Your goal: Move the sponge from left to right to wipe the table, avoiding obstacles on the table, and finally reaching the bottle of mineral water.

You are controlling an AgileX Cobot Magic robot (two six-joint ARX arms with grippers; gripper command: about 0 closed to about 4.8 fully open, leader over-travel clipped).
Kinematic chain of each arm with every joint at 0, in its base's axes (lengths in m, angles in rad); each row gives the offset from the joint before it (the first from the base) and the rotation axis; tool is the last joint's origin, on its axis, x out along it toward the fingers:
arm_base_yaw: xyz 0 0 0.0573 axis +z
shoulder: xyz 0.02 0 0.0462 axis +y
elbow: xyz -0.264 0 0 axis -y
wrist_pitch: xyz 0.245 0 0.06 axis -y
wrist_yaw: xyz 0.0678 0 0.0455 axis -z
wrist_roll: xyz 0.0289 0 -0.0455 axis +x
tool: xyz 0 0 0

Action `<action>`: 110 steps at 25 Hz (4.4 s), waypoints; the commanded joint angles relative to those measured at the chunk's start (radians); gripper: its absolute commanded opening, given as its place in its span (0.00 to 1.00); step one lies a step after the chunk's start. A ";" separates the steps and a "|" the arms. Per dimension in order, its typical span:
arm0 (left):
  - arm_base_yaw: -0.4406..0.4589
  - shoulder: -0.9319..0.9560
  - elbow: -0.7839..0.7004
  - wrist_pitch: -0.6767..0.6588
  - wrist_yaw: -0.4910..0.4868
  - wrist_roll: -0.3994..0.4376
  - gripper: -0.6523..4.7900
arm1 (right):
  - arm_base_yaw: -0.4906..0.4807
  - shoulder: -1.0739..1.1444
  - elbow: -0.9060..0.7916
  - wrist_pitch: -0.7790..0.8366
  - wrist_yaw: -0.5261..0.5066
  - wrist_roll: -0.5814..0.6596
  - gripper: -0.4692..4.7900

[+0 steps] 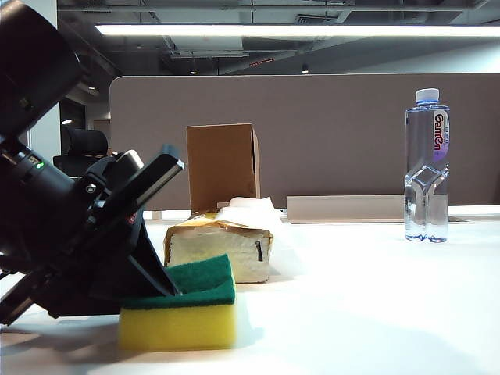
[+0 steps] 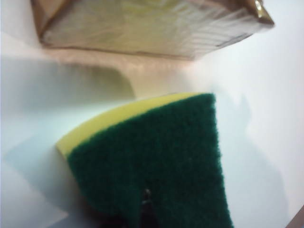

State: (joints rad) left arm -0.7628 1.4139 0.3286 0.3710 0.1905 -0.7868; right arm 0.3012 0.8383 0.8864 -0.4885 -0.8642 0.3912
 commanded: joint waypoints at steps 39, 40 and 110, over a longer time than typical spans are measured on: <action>0.037 -0.120 0.006 -0.221 0.035 0.054 0.66 | 0.000 -0.040 0.004 -0.017 -0.014 -0.026 0.82; 0.037 -0.121 0.010 -0.220 0.040 0.054 0.66 | 0.000 -0.040 0.004 -0.017 -0.014 -0.026 0.82; 0.505 -0.704 0.726 -1.609 0.003 0.831 0.69 | 0.127 0.042 0.002 -0.239 0.040 -0.078 0.83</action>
State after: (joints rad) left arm -0.2577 0.7109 1.0290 -1.2106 0.1638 0.0486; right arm 0.4236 0.8715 0.8852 -0.7311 -0.8326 0.3191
